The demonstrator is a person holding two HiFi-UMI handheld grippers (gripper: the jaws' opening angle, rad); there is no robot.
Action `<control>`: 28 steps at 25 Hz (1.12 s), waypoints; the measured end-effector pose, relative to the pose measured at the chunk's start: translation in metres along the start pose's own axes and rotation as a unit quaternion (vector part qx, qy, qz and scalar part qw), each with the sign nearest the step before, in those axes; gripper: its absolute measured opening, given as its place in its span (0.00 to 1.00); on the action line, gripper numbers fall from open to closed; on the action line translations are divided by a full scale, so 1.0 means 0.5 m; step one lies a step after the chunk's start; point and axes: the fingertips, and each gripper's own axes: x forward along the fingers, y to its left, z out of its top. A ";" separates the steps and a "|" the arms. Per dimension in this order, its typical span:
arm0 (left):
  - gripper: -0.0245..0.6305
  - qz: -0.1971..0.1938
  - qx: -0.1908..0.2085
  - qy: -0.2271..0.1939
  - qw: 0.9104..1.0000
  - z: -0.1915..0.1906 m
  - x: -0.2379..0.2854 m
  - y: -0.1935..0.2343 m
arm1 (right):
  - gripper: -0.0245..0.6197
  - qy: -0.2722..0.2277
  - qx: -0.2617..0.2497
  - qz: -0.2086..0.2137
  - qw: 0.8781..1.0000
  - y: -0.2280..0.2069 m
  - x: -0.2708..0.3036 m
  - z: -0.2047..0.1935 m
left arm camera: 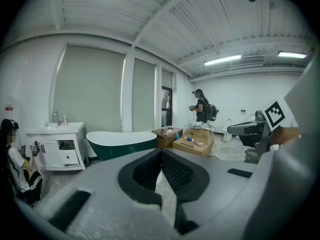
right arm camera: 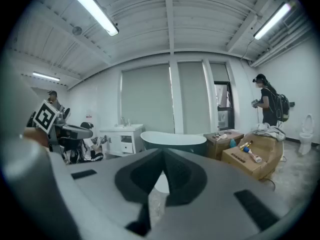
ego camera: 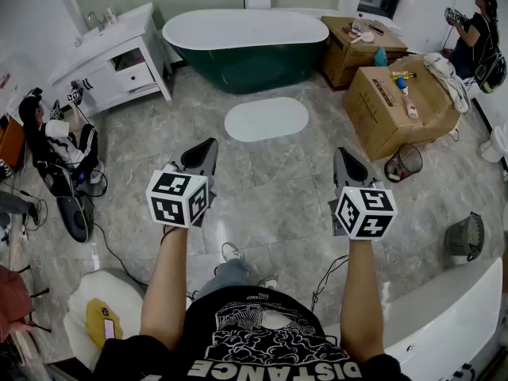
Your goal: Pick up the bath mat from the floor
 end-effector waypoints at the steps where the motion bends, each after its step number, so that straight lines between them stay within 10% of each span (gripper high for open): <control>1: 0.05 0.000 -0.001 0.001 1.000 -0.003 0.003 0.003 | 0.05 -0.001 0.001 -0.001 1.000 0.000 0.002 -0.001; 28: 0.22 -0.020 -0.004 0.009 1.000 0.047 0.364 0.253 | 0.23 0.031 0.027 -0.020 0.999 -0.067 0.374 0.028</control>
